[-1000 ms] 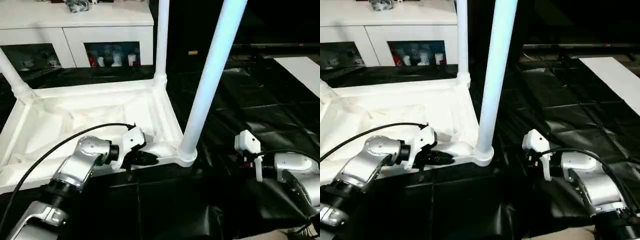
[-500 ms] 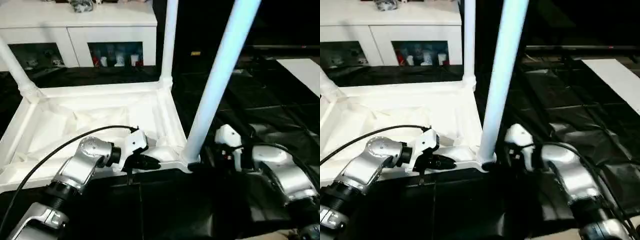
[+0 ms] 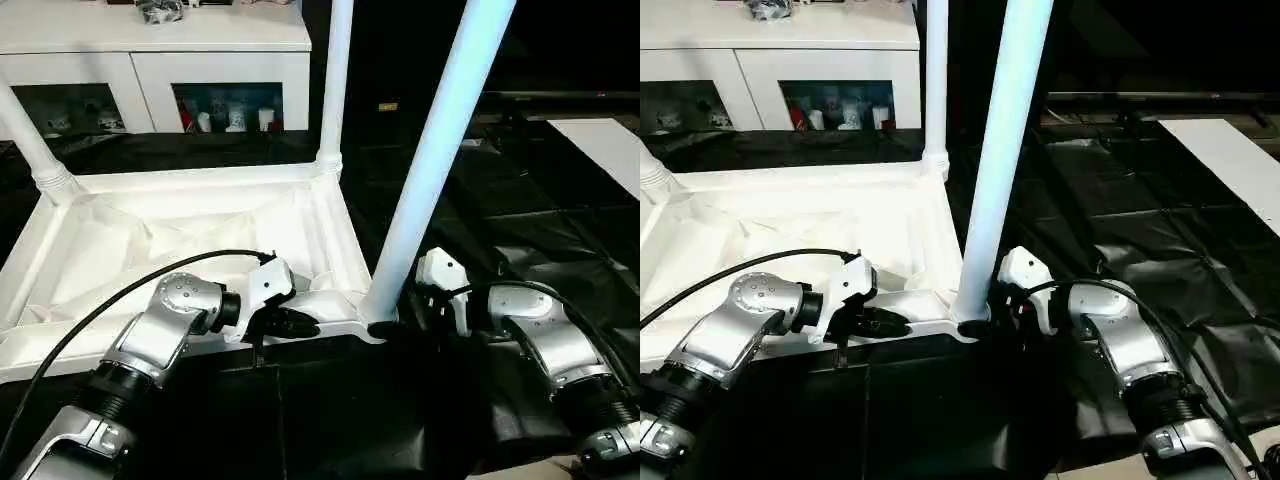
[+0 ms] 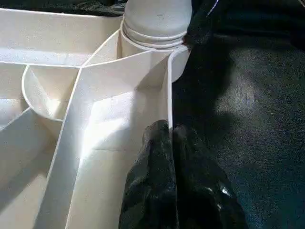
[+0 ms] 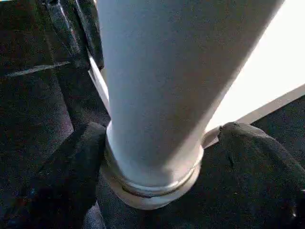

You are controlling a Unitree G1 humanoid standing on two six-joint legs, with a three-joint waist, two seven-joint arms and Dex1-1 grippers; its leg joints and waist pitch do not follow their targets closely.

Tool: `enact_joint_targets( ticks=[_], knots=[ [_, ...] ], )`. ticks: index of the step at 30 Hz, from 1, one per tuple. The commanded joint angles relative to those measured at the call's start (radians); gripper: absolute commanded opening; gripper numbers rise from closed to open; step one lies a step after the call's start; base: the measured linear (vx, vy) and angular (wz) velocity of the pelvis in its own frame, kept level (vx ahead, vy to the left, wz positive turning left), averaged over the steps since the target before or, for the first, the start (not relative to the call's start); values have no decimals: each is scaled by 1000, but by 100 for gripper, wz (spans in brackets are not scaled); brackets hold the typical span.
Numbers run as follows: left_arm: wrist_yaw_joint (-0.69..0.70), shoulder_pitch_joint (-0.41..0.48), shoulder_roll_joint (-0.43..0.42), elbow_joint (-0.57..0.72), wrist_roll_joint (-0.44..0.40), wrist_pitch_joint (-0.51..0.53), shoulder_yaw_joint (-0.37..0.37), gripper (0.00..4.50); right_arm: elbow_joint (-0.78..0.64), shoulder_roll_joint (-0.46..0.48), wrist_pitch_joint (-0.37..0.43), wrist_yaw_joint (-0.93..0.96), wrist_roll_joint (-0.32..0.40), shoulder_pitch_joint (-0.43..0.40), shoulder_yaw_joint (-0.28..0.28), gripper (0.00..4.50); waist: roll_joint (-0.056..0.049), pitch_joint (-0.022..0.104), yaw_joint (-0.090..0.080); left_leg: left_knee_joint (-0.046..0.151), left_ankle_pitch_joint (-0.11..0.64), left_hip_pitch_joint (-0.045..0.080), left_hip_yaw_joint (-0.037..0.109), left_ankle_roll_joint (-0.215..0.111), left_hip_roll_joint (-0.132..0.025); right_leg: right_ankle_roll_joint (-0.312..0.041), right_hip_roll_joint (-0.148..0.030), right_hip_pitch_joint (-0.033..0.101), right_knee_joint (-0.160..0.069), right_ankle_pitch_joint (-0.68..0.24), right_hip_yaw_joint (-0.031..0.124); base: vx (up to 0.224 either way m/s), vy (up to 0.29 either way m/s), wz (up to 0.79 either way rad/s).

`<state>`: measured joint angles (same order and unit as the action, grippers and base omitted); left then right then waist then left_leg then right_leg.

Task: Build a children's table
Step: Rotate leg to tighten

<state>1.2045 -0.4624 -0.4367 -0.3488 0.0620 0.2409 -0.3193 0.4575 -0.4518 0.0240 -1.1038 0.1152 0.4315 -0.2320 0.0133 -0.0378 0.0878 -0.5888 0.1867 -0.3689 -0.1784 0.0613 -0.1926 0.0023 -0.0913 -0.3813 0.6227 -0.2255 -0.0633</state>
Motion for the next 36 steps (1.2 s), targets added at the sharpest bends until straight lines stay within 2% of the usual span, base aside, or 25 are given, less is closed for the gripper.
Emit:
enact_joint_targets(
  ticks=[1, 3, 7, 11, 15, 24, 27, 30, 33, 35, 36],
  knots=[
    [14, 23, -1, 7, -14, 16, -36, 0, 10, -4, -14, -1, 8, 14, 19, 373, 2, 55, 0, 63, 118, 12, 7, -76, -39, -282, -52, 45, -57, 36, 42, 0, 0, 0],
    [14, 23, -1, 6, -13, 16, -36, 0, 9, -4, -16, -3, 9, 13, 20, 368, 2, 55, -1, 63, 117, 12, 7, -76, -39, -282, -51, 45, -56, 40, 42, 0, 0, 0],
    [12, 21, -1, 2, -15, 16, -38, 0, 17, -1, -30, -7, 13, 12, 23, 330, 1, 56, -1, 62, 116, 12, 7, -78, -39, -288, -51, 45, -55, 51, 42, 0, 0, 0],
    [14, 22, -3, 5, -15, 20, -40, 0, 17, 3, -35, -12, 12, 6, 22, 287, 2, 54, -1, 63, 132, 12, 7, -74, -39, -283, -52, 45, -58, 21, 43, 0, 0, 0],
    [19, 23, -6, 8, -15, 28, -44, 0, 21, 9, -43, -14, 8, 0, 20, 268, 2, 55, -1, 63, 122, 12, 8, -74, -39, -283, -51, 45, -56, 32, 42, 0, 0, 0],
    [18, 28, -5, 15, -13, 32, -49, 0, 33, 48, -47, 32, 21, -8, 36, 263, 2, 54, -4, 64, 130, 11, 8, -73, -38, -283, -52, 45, -58, 20, 42, 0, 0, 0],
    [0, 26, 10, 13, -12, 34, -47, 0, 35, 87, -39, 95, 26, -12, 53, 262, 2, 51, -12, 68, 162, 9, 9, -56, -38, -275, -53, 44, -62, -30, 43, 0, 0, 0],
    [-87, 12, 57, -24, -40, 25, -44, 0, 34, 163, -10, 203, 34, -24, 72, 262, -2, 49, -20, 72, 181, 12, 11, -35, -39, -266, -54, 41, -68, -72, 44, 0, 0, 0],
    [-189, -4, 127, -66, -67, 38, -48, 0, -7, 269, 27, 302, 46, -72, 70, 262, -2, 46, -24, 76, 214, 14, 10, -17, -39, -246, -54, 37, -76, -127, 46, 0, 0, 0],
    [-248, -12, 165, -87, -81, 53, -48, 0, -24, 316, 35, 354, 31, -95, 58, 261, -1, 41, -23, 83, 260, 17, 13, 3, -40, -220, -54, 34, -84, -200, 46, 0, 0, 0],
    [-285, -17, 189, -99, -88, 60, -46, 0, -24, 345, 50, 388, 30, -101, 59, 261, -4, 40, -22, 84, 283, 20, 14, 9, -39, -213, -55, 32, -88, -233, 46, 0, 0, 0]
  ],
)
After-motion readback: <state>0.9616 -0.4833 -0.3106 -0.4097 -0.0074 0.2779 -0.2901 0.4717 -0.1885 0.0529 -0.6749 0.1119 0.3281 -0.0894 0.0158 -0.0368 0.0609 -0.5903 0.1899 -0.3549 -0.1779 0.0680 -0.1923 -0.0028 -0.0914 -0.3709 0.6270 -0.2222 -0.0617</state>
